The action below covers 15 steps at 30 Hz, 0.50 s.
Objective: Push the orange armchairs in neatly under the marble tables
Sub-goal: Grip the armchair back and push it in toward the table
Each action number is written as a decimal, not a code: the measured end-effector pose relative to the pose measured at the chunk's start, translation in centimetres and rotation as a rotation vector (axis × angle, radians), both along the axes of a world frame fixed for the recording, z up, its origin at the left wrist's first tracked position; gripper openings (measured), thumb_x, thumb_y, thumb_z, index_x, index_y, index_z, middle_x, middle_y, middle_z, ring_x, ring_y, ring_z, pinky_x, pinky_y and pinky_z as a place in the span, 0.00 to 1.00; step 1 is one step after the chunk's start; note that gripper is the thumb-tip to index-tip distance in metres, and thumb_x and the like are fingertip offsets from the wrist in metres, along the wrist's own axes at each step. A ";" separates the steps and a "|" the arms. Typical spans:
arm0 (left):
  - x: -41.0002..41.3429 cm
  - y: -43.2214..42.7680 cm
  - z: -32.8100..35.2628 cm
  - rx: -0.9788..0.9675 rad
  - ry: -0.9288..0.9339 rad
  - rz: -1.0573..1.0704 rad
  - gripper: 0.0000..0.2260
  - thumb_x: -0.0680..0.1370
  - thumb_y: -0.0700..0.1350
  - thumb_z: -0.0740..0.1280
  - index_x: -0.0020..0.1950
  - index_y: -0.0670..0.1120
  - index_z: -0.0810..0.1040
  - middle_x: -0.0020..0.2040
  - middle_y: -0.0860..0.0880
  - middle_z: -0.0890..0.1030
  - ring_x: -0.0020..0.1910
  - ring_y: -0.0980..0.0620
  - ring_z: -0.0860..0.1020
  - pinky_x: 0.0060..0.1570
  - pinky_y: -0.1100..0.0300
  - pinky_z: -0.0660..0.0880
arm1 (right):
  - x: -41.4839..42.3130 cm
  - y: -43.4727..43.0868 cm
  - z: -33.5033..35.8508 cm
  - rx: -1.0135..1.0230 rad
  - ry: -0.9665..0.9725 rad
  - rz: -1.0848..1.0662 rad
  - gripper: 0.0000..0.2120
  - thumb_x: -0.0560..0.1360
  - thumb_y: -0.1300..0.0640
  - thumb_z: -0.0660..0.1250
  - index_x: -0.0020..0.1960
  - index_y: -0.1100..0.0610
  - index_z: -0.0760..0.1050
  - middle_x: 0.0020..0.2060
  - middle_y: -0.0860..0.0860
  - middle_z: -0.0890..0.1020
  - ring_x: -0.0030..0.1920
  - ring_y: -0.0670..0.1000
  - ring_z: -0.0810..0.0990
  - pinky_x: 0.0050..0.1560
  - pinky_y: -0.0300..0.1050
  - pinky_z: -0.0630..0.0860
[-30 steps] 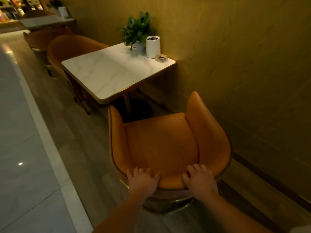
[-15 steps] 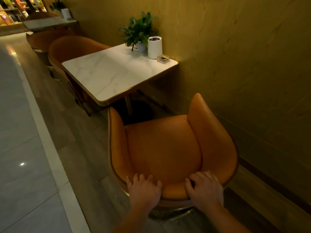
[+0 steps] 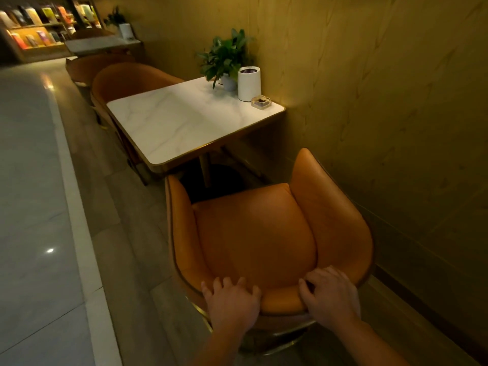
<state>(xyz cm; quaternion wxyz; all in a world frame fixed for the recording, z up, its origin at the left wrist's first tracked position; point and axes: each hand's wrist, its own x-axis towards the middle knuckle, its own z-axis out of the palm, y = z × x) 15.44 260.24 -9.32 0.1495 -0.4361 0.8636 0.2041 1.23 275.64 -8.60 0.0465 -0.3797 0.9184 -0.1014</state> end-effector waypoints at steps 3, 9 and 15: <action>-2.2 1.2 -0.2 -0.011 0.010 0.029 0.26 0.79 0.62 0.46 0.68 0.54 0.72 0.71 0.46 0.71 0.74 0.41 0.62 0.74 0.32 0.46 | -3.0 0.7 -0.3 0.027 0.006 0.030 0.18 0.79 0.39 0.53 0.46 0.45 0.80 0.44 0.39 0.79 0.47 0.42 0.73 0.55 0.41 0.67; -6.8 3.7 -0.1 -0.035 0.030 0.096 0.25 0.78 0.61 0.47 0.65 0.54 0.74 0.68 0.48 0.74 0.72 0.42 0.64 0.73 0.32 0.46 | -8.6 2.0 -0.7 0.036 0.018 0.082 0.18 0.79 0.40 0.54 0.49 0.44 0.80 0.44 0.40 0.79 0.47 0.42 0.73 0.52 0.41 0.68; -11.3 4.7 0.3 -0.047 0.066 0.126 0.23 0.79 0.60 0.48 0.64 0.54 0.75 0.66 0.50 0.76 0.70 0.45 0.67 0.71 0.29 0.46 | -14.0 2.1 -1.3 0.014 0.026 0.115 0.17 0.79 0.40 0.54 0.50 0.43 0.80 0.46 0.39 0.80 0.48 0.42 0.74 0.51 0.42 0.68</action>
